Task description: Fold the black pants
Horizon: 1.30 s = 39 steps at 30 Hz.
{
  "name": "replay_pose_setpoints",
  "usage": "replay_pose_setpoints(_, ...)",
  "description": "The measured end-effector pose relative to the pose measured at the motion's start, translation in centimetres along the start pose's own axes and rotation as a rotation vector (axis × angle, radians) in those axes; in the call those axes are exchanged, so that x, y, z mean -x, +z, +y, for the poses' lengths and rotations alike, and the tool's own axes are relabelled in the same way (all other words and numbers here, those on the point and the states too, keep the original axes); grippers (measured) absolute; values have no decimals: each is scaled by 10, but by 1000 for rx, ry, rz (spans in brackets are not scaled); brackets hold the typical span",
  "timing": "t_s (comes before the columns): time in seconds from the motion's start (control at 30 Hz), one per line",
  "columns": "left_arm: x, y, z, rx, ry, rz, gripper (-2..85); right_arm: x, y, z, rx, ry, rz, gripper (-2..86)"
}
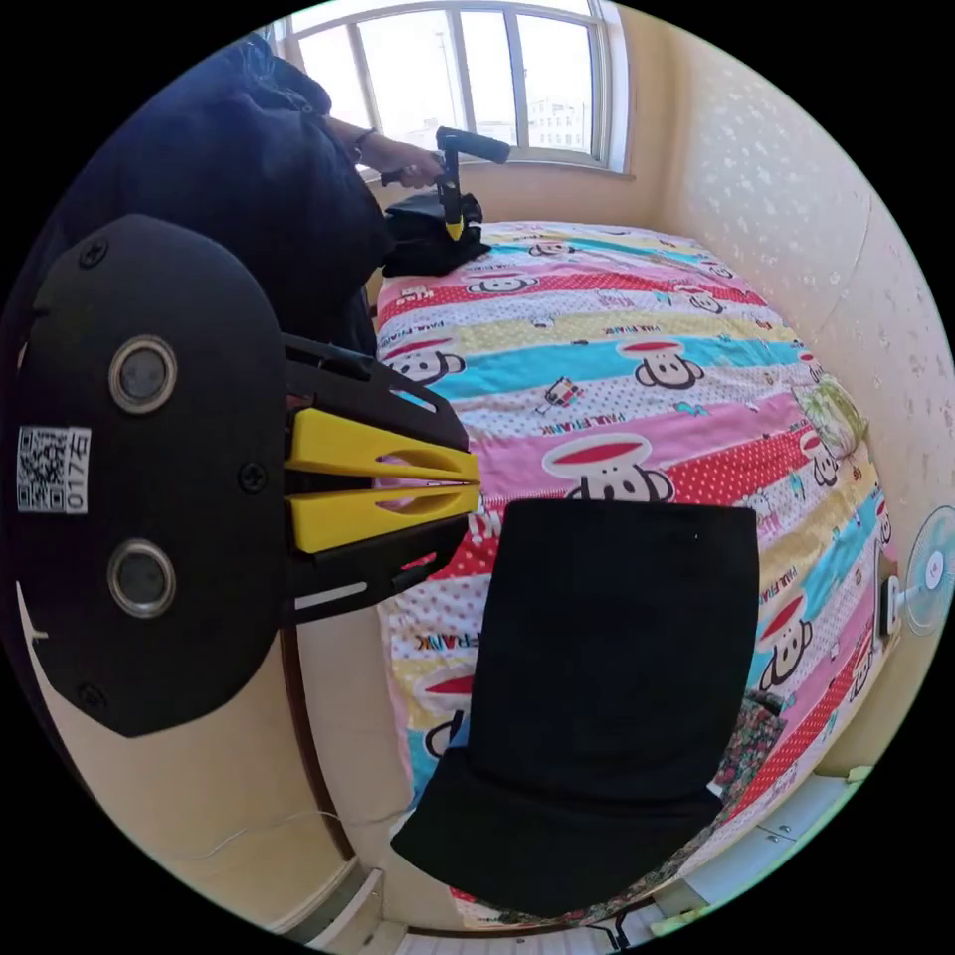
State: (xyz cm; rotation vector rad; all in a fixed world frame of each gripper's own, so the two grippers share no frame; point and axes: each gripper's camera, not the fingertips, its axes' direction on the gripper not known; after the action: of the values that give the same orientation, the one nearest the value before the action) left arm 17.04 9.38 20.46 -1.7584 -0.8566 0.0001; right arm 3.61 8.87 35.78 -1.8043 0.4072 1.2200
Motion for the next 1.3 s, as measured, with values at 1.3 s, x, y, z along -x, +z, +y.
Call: replay_pose_setpoints(1.3,-27,64,-41,-178,-435,280,-10,-188,-109,-131,-281,351,-245,25)
